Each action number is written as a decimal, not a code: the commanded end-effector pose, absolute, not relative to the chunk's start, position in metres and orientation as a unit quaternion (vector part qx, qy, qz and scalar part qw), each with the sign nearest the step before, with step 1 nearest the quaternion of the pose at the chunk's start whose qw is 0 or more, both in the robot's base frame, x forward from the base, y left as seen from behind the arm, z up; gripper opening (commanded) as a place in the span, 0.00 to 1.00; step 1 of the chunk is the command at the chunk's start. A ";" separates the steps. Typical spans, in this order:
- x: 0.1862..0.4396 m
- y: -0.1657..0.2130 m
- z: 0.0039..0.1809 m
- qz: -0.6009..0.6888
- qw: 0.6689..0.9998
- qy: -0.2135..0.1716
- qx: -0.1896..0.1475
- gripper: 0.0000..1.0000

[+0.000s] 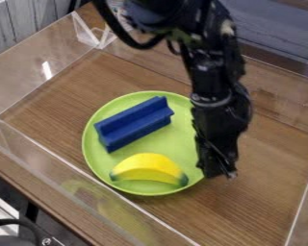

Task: Put the blue object in the green plate

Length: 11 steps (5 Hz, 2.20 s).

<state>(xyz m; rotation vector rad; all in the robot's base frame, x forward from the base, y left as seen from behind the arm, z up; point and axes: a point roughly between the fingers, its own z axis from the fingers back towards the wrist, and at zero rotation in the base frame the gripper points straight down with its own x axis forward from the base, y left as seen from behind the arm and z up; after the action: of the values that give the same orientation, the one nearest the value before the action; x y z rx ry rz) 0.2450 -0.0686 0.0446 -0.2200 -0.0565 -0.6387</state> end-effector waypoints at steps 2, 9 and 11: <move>0.256 -0.011 0.071 -0.274 0.955 -0.067 -0.086 0.00; 0.264 0.017 0.062 -0.259 0.959 -0.078 -0.080 0.00; 0.265 0.017 0.063 -0.258 0.959 -0.084 -0.083 0.00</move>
<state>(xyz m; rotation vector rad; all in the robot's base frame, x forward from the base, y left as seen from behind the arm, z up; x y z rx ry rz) 0.2548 0.0127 0.0514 -0.1884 -0.1213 -0.5264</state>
